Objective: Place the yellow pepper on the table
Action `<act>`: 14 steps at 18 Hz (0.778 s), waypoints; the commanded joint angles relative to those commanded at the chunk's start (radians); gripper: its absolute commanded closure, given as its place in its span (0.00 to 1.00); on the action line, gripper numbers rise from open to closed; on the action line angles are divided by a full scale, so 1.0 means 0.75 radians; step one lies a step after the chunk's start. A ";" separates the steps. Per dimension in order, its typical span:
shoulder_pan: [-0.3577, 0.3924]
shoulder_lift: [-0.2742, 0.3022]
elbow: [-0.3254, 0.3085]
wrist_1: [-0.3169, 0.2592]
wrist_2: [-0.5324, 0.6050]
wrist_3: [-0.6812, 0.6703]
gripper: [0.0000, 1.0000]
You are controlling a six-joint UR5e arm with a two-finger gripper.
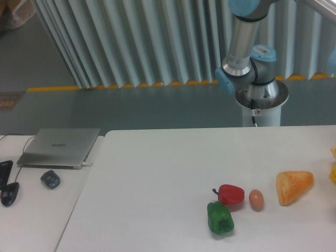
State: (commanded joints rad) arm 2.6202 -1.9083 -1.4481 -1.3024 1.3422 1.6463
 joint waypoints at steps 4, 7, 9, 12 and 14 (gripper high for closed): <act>-0.190 -0.014 -0.077 0.000 0.131 -0.199 0.63; -0.292 -0.035 -0.131 0.008 0.247 -0.213 0.63; -0.358 -0.033 -0.145 0.010 0.264 -0.201 0.63; -0.403 -0.031 -0.155 -0.004 0.266 -0.197 0.63; -0.415 -0.016 -0.168 -0.020 0.264 -0.195 0.63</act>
State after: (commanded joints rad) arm 2.3087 -1.9206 -1.5738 -1.3176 1.5401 1.5002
